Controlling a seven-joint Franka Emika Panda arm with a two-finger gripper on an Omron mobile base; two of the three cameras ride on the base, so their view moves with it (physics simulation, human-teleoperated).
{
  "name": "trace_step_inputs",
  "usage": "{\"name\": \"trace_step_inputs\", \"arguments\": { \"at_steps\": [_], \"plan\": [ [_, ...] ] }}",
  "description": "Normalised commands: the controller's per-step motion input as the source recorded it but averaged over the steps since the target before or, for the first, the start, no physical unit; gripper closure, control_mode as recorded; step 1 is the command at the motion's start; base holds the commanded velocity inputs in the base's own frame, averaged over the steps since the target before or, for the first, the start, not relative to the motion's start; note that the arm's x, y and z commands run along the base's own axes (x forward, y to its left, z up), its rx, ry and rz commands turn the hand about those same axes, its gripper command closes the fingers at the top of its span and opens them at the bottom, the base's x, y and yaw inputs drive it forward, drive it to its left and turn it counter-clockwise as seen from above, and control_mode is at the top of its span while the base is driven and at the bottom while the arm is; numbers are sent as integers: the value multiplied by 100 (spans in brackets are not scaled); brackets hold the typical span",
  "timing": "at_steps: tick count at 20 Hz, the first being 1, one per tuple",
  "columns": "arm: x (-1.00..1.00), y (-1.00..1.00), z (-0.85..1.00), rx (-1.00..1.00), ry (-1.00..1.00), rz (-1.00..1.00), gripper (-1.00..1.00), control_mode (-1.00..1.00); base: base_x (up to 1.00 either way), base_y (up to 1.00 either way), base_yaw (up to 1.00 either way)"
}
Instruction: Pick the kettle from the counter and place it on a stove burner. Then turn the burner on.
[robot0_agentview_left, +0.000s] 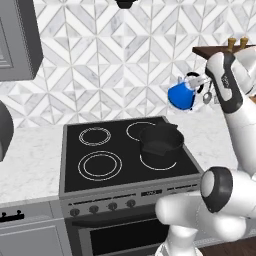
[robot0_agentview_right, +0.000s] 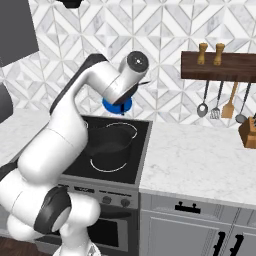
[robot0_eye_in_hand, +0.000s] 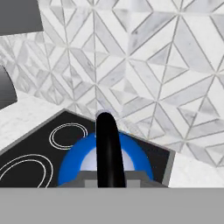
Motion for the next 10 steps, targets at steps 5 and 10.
{"name": "trace_step_inputs", "arguments": {
  "at_steps": [5,10],
  "plan": [
    [-13,100,1,-5,2,31,100,-100,0,0,0],
    [-27,100,-26,-8,0,32,100,-100,0,0,0]
  ]
}}
